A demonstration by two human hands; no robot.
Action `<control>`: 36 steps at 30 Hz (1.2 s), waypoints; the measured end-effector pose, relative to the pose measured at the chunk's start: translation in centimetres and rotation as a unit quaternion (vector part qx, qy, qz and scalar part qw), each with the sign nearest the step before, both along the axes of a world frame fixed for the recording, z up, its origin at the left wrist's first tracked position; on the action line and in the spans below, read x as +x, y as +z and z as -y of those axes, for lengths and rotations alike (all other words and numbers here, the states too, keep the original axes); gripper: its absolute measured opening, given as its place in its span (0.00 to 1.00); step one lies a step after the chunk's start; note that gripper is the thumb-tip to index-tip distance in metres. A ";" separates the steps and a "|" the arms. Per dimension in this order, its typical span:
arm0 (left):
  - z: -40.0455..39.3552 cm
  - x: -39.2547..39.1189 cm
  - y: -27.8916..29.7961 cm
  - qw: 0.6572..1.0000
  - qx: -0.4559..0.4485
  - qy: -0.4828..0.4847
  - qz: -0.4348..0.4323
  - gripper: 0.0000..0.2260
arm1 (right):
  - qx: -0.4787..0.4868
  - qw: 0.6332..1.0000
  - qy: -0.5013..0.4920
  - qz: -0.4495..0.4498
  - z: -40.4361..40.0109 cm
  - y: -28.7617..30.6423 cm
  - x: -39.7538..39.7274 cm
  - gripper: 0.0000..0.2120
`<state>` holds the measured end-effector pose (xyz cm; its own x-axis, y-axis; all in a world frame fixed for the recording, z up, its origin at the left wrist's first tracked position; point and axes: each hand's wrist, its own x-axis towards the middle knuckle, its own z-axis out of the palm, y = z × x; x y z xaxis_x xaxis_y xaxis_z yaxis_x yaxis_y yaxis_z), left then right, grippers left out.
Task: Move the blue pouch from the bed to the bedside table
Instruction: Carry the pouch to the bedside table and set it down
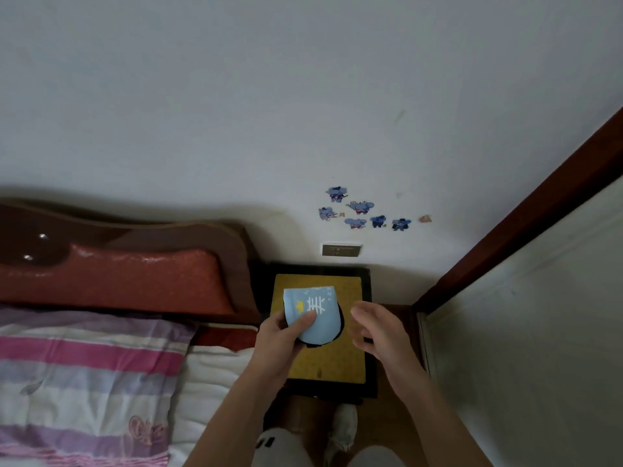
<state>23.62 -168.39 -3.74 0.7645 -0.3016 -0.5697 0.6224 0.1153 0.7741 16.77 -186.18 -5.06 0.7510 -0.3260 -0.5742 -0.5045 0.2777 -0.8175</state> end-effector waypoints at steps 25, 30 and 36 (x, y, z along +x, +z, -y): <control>-0.6 4.8 -29.0 0.967 0.232 -0.044 -0.095 0.15 | -0.518 0.743 0.421 -0.058 -2.7 -25.6 0.2 0.35; 0.4 5.0 -32.0 0.948 0.306 -0.078 -0.041 0.18 | -0.531 0.723 0.432 -0.097 -3.1 -29.7 0.1 0.42; 0.4 5.1 -31.4 0.903 0.380 -0.183 0.084 0.26 | -0.542 0.706 0.442 -0.112 -2.8 -31.6 -0.2 0.43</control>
